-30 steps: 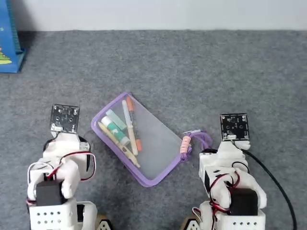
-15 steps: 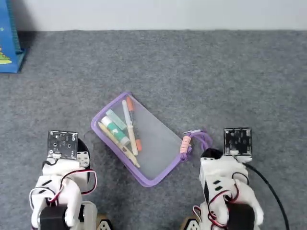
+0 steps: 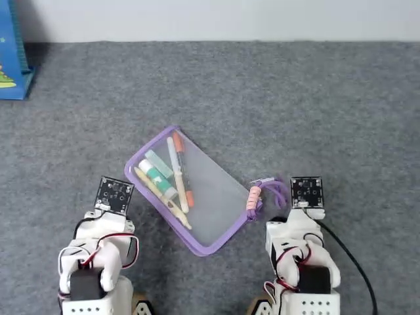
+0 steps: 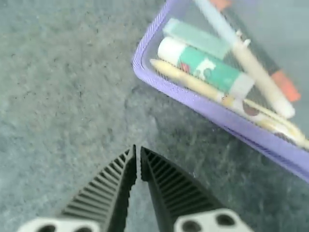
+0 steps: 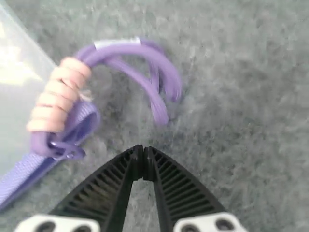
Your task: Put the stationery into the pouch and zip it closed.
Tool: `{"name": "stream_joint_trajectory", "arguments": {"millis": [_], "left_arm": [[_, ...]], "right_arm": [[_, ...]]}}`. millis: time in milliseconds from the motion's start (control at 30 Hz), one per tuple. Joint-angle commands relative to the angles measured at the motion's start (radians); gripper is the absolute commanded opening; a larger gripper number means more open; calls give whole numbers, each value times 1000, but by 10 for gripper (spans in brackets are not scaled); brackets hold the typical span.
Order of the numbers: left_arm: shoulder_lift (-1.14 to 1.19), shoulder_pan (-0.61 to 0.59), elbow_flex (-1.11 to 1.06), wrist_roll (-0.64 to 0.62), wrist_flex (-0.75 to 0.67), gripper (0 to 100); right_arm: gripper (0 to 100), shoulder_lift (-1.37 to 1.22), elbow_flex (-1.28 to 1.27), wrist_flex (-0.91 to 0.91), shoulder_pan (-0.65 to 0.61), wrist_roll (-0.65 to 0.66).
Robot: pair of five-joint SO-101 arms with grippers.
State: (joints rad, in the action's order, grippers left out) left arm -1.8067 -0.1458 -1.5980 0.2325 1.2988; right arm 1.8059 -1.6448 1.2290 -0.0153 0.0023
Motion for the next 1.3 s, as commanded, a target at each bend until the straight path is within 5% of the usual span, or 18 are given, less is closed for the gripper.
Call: {"name": "stream_joint_trajectory", "arguments": {"millis": [0,500,833,1267], "left_arm": [[-17,-5,-22,11,-40,16],[-14,-15,-85,11,-35,14],[-14,-209,-85,8,-34,14],[-14,-103,-85,11,-32,14]], "right_arm": [[12,10,-18,-21,5,-6],[9,10,-38,79,13,-5],[10,8,-38,79,12,-5],[11,8,-38,79,10,-5]]}}
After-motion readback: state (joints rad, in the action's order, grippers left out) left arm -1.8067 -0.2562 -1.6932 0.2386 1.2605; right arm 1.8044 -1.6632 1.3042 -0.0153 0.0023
